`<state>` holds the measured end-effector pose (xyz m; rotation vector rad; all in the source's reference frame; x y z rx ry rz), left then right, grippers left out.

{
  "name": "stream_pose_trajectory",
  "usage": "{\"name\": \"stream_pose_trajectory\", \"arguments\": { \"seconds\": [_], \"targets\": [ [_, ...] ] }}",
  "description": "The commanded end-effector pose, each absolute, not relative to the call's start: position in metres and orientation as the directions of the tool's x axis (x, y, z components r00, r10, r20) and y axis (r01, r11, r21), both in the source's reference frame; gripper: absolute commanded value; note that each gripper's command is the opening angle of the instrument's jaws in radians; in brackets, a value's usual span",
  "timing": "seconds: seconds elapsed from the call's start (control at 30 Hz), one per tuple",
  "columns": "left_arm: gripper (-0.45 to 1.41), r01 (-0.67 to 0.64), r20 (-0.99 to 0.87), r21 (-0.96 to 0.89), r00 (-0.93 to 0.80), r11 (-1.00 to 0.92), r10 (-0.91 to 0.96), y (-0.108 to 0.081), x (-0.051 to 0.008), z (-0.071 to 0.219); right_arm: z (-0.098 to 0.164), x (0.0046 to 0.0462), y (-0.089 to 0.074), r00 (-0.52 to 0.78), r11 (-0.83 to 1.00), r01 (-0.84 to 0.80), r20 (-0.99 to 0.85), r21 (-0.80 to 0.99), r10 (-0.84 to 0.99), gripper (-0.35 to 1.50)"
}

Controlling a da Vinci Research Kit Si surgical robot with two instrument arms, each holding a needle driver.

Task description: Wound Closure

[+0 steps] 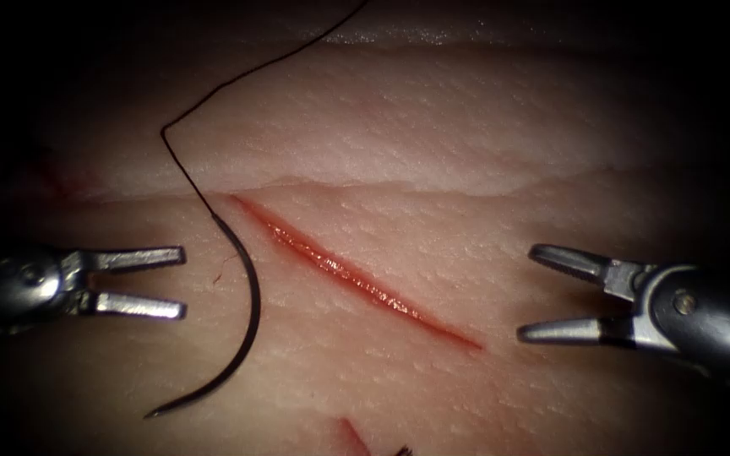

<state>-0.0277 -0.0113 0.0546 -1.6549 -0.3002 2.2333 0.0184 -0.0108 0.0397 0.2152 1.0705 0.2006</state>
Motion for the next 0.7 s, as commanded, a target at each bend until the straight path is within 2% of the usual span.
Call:
{"name": "stream_pose_trajectory", "arguments": {
  "seconds": [0.03,0.37,0.6,0.7],
  "targets": [
    [0.36,-0.146,-0.882,-0.367,-0.260,-0.919,0.394,-0.0113,-0.0283,0.0552,0.0400,0.0193,-0.0104,0.462,0.962,-0.059,-0.847,0.268,0.264,0.43],
    [0.52,-0.213,-0.840,-0.411,-0.289,-0.887,0.459,-0.0121,-0.0280,0.0549,0.0397,0.0194,-0.0107,0.456,0.962,-0.065,-0.850,0.265,0.265,0.45],
    [0.84,-0.285,-0.772,-0.443,-0.360,-0.850,0.523,-0.0137,-0.0291,0.0548,0.0398,0.0194,-0.0111,0.455,0.963,-0.064,-0.851,0.262,0.261,0.45],
    [0.90,-0.324,-0.737,-0.432,-0.411,-0.842,0.537,-0.0143,-0.0298,0.0548,0.0397,0.0195,-0.0110,0.454,0.963,-0.067,-0.851,0.262,0.263,0.45]
  ]
}}
